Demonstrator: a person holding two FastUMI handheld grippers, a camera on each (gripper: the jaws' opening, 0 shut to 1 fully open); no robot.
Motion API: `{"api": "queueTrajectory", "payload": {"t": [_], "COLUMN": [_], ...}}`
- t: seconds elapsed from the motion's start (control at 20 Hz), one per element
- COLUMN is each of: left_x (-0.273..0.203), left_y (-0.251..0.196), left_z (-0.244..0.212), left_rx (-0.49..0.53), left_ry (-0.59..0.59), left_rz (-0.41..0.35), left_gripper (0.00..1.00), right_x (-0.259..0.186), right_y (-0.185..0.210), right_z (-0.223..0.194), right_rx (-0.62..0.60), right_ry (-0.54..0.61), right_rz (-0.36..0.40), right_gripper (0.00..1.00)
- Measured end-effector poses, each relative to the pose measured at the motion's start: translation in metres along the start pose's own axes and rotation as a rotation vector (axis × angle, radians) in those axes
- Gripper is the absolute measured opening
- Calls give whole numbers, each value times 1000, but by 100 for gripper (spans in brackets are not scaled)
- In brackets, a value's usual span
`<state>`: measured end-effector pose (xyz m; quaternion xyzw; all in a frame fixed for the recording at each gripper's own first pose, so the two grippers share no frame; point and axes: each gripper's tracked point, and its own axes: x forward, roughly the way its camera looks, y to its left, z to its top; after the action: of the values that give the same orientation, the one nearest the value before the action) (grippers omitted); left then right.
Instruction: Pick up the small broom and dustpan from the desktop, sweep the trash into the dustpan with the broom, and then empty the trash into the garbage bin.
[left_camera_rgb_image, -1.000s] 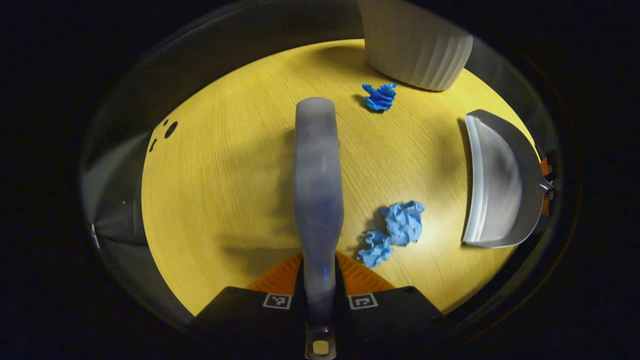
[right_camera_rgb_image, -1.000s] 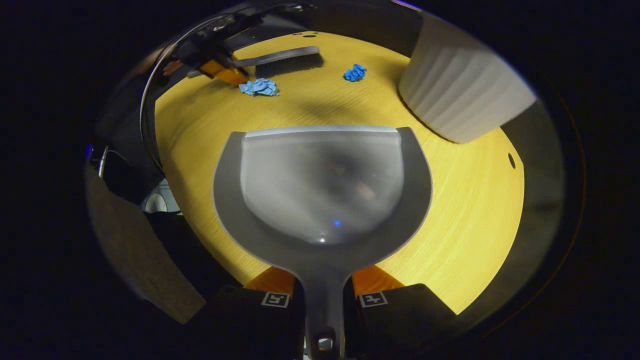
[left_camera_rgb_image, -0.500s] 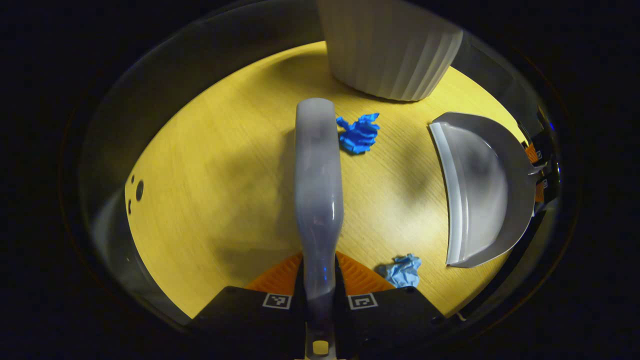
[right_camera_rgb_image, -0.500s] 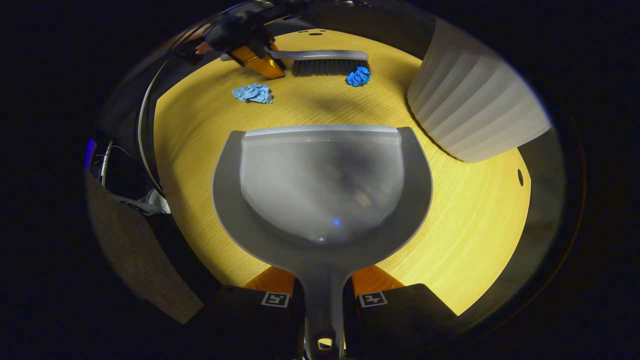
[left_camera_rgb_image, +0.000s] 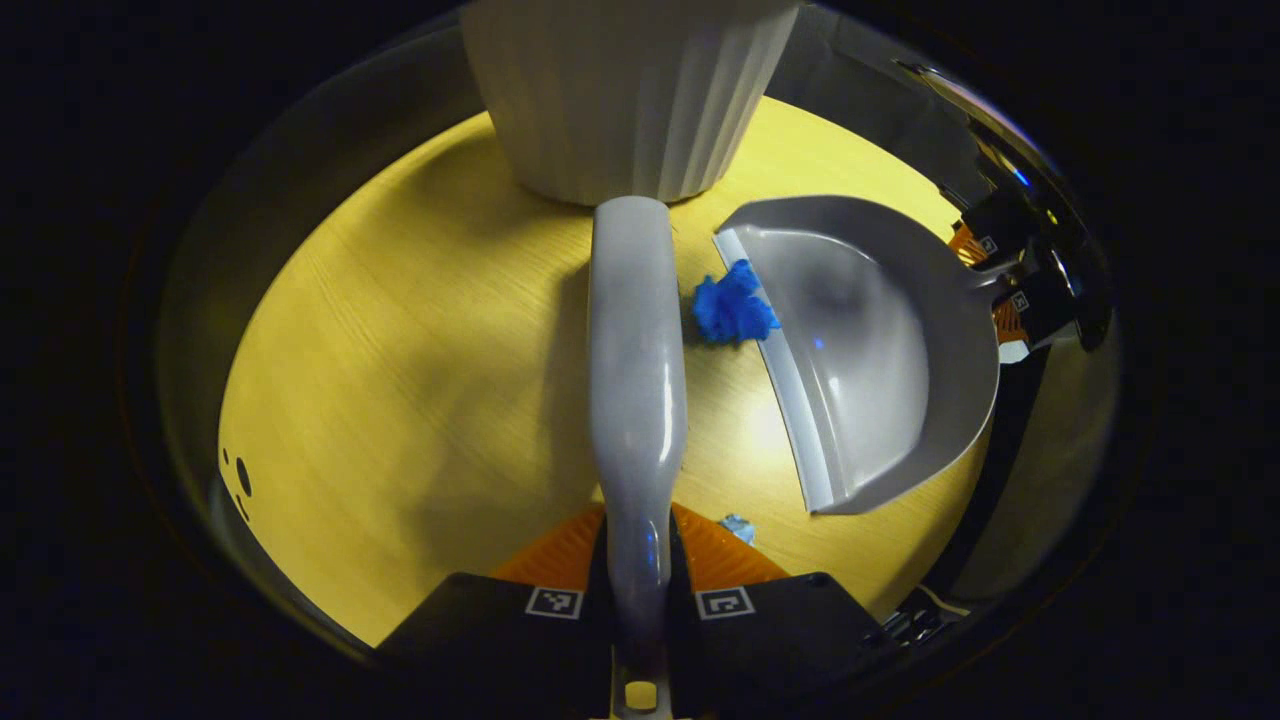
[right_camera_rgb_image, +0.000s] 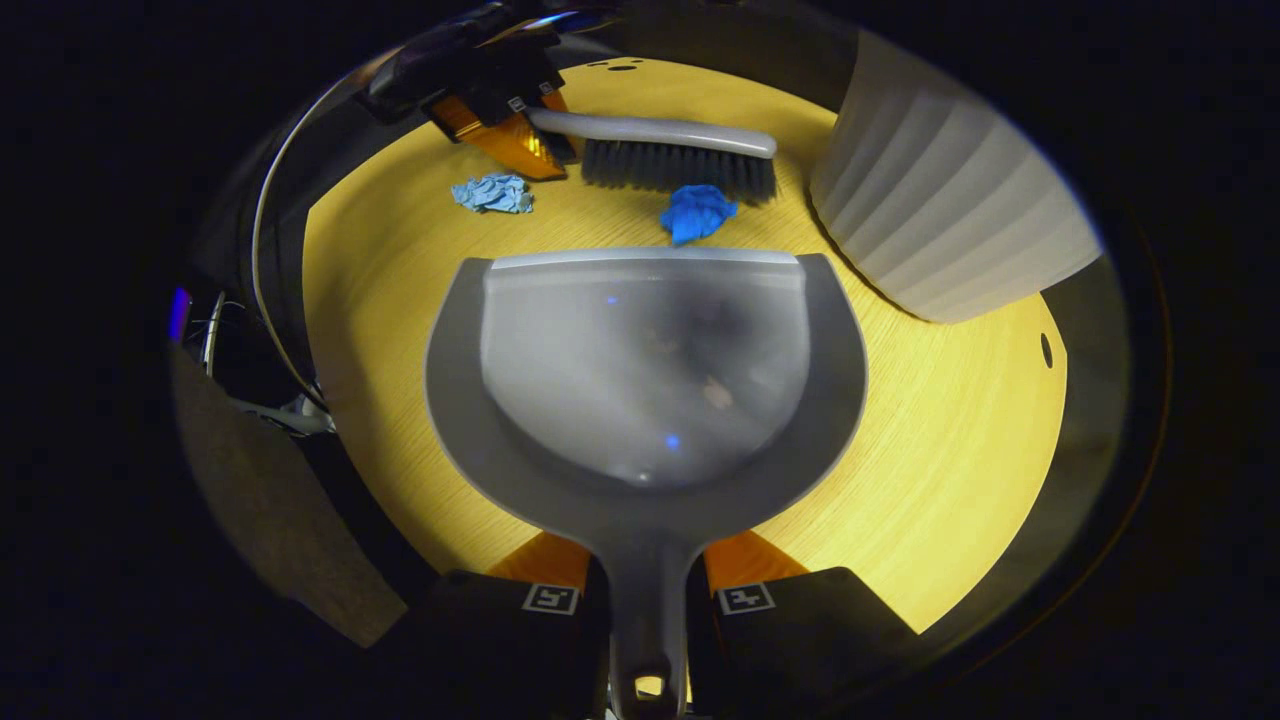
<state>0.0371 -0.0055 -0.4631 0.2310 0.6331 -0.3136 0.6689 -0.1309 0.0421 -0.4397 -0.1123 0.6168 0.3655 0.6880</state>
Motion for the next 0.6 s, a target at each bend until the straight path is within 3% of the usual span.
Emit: {"api": "queueTrajectory", "payload": {"t": [0.1, 0.3, 0.5, 0.6], "left_x": [-6, -25, -27, -24], "left_y": [13, 19, -13, -29], "left_z": [-18, -63, -108, -108], "left_rx": [-71, -215, -381, -451], "left_ry": [20, 31, 59, 33], "left_rz": [72, 136, 135, 122], "left_gripper": [28, 26, 27, 27], "right_x": [0, 2, 3, 3], "right_y": [-1, 0, -3, -3], "right_z": [0, 2, 6, 9], "right_rx": [-15, -54, -88, -104], "right_ry": [4, 13, 32, 38], "right_rz": [5, 15, 24, 29], "right_gripper": [35, 35, 35, 35]}}
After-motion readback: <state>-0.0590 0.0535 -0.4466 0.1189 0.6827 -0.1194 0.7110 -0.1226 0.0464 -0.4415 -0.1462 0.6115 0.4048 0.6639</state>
